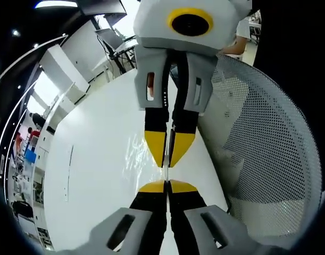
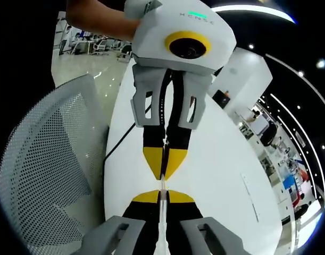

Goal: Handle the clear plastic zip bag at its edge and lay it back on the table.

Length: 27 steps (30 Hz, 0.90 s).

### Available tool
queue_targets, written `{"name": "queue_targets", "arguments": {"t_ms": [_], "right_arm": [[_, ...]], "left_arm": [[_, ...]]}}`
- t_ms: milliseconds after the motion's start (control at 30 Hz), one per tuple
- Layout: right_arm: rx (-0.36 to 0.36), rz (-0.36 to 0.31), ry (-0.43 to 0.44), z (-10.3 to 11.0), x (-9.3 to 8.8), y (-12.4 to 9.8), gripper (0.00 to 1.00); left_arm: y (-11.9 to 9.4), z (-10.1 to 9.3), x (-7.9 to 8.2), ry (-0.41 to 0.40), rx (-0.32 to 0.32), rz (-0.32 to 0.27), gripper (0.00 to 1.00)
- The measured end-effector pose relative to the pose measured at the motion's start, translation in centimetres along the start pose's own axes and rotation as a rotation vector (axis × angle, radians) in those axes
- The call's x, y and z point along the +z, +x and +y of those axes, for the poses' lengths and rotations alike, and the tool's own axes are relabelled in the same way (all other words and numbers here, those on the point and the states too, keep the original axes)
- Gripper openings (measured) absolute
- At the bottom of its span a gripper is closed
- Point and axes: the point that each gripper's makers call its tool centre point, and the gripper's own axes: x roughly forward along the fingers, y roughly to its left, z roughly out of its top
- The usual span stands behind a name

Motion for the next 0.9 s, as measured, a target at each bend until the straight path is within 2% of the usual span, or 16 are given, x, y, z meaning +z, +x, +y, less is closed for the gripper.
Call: {"name": "queue_targets", "arguments": {"t_ms": [900], "right_arm": [[-0.023, -0.003, 0.021, -0.61, -0.30, -0.60, 0.00]], "left_arm": [[-0.47, 0.63, 0.12, 0.002, 0.016, -0.007, 0.00]]}}
